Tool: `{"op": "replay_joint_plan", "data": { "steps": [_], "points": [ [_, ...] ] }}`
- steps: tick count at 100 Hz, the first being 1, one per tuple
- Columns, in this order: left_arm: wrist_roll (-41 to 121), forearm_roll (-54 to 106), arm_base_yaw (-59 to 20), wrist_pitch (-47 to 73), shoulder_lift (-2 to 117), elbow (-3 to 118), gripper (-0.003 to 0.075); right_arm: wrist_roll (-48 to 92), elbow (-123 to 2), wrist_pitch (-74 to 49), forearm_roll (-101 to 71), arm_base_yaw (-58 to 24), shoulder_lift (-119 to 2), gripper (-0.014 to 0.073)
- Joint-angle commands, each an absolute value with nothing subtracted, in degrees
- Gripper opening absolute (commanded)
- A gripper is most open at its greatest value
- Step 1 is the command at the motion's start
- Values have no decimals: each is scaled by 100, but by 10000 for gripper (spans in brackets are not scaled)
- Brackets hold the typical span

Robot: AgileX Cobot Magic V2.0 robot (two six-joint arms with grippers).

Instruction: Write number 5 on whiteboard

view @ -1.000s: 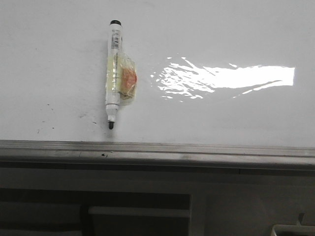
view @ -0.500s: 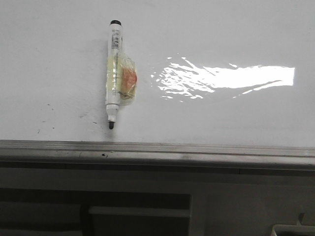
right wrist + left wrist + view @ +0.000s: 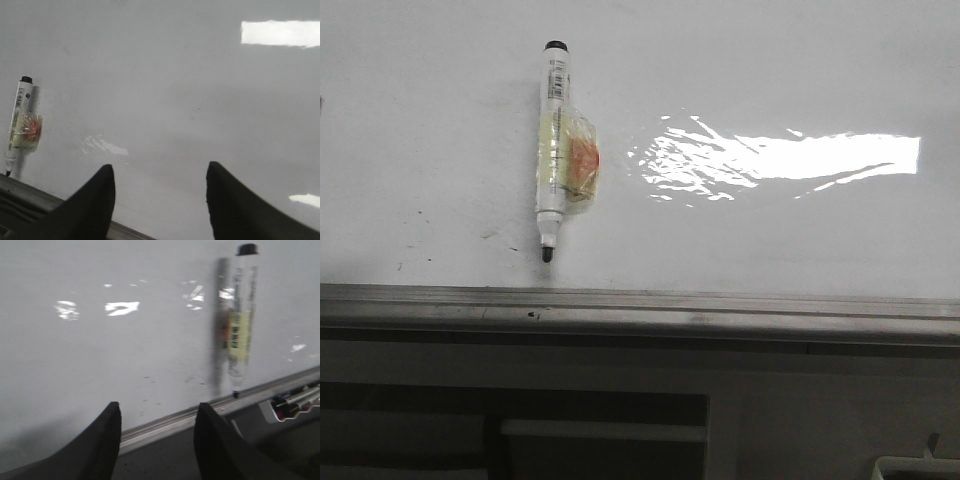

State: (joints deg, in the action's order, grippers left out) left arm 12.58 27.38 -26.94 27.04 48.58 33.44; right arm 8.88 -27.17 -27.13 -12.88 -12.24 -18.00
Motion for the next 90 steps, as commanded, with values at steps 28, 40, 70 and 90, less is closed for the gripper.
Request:
{"op": "replay_joint_plan", "data": {
  "steps": [28,40,70,90],
  "points": [
    [1421,3711,-4747,210,6138,3632,315,982,-2938,-2353,-1262,-1254,-1929,381],
    [1421,4043,-4844,-235,6556,3632,316,982,-2938,-2353,-1262,-1254,-1929,381],
    [1421,4212,-4844,-412,7143,3651,315,982,-2938,-2353,-1262,-1254,-1929,381],
    [1421,4212,-4844,-478,7291,3651,234,982,-2938,-2343,-1262,-1263,-1929,379]
  ]
}}
